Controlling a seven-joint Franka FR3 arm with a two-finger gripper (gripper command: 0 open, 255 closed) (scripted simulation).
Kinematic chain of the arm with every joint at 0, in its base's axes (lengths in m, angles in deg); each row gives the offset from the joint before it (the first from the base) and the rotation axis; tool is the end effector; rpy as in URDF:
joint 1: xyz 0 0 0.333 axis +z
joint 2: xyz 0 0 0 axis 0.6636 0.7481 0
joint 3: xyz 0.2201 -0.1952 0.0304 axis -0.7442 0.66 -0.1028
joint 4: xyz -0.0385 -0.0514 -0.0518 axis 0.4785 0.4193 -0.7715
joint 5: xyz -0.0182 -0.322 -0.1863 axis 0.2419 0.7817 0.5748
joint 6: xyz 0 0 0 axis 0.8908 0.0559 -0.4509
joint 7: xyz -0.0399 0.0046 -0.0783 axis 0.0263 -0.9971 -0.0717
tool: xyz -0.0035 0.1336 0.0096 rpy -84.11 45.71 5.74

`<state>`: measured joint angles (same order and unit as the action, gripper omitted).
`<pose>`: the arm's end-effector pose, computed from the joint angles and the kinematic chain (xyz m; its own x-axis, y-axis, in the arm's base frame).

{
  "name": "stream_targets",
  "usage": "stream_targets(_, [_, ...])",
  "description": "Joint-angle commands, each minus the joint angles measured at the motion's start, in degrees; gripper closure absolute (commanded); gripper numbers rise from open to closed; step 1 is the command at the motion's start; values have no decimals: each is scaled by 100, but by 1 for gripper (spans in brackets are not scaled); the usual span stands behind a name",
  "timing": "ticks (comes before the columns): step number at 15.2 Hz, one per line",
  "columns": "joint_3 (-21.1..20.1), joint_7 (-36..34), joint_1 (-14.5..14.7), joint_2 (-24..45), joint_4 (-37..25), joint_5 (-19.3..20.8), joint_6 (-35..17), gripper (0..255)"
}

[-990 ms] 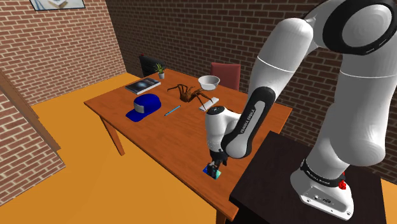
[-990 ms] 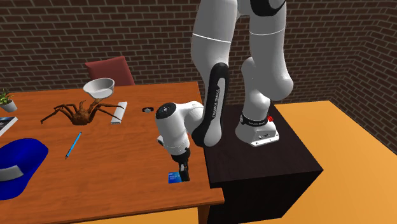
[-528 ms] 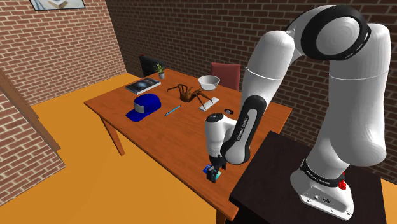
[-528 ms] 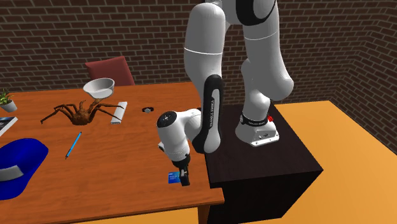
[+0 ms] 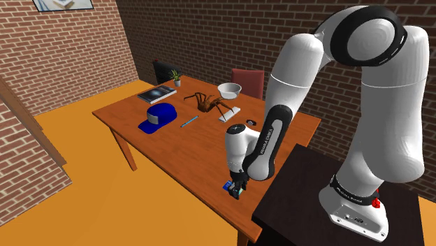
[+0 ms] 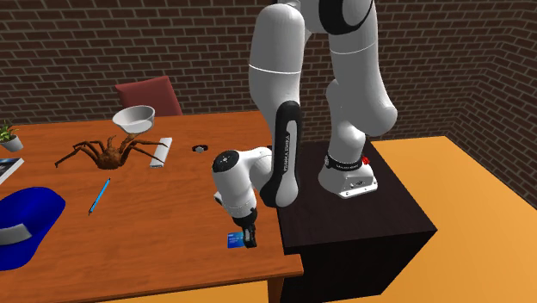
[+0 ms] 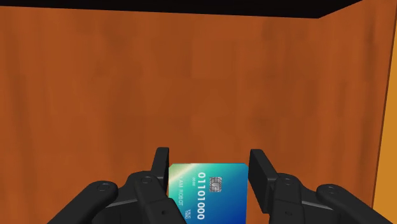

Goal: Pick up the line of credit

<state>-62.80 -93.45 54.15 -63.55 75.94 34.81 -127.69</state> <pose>0.3552 0.1734 0.0958 0.9897 -0.0092 -0.1428 -0.0132 -0.9996 -0.0268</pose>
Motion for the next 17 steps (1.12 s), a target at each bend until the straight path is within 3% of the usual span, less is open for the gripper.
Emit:
stream_targets(1, [-13,3,10,33,-4,2,-18,255])
stream_targets(17, [-362,292,-243,-1481,233,-502,1243,255])
